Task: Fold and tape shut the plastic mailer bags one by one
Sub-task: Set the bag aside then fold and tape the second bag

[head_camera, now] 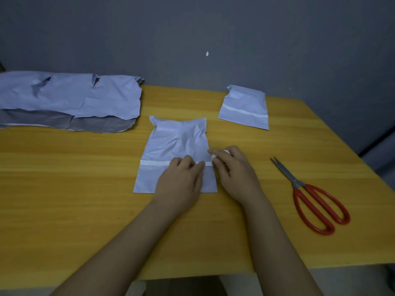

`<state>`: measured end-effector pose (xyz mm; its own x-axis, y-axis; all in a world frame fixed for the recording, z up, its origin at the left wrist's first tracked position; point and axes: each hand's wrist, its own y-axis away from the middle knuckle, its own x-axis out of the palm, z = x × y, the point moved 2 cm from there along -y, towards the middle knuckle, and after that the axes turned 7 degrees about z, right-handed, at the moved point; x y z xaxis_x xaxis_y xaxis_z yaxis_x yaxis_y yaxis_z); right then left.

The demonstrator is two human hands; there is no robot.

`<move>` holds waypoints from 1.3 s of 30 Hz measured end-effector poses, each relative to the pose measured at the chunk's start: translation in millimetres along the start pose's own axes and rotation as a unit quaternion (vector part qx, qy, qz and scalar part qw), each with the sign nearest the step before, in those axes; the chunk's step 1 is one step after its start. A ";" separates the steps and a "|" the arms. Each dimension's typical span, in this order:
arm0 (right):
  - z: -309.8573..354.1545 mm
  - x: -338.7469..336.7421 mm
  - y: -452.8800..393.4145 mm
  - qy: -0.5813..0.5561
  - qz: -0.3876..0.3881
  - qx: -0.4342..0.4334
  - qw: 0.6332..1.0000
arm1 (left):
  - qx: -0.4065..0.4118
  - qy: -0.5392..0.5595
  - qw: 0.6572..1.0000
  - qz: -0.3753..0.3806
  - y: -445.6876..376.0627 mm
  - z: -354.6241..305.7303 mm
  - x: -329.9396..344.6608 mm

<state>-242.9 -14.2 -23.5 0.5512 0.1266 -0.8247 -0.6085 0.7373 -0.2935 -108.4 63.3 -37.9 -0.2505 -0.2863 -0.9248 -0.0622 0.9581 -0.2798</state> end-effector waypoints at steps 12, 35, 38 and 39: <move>7.8 7.4 -4.2 0.000 0.022 0.019 1.000 | 0.070 -0.178 0.981 0.036 -11.5 -10.1 -9.2; -5.0 0.7 1.4 -0.038 -0.050 0.068 0.996 | 0.020 -0.125 0.990 0.053 -10.0 -20.4 -4.9; -5.9 3.1 0.2 -0.026 -0.044 0.071 0.996 | 0.028 -0.128 0.989 0.063 -8.3 -21.1 -7.2; -5.9 3.5 -0.1 -0.022 -0.043 0.072 0.996 | 0.032 -0.128 0.989 0.063 -7.6 -20.3 -6.5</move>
<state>-244.3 -17.7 -29.2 0.6243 0.0856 -0.7765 -0.4714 0.8339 -0.2870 -126.0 58.1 -24.5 0.0006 -0.1655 -0.9862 0.0175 0.9861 -0.1655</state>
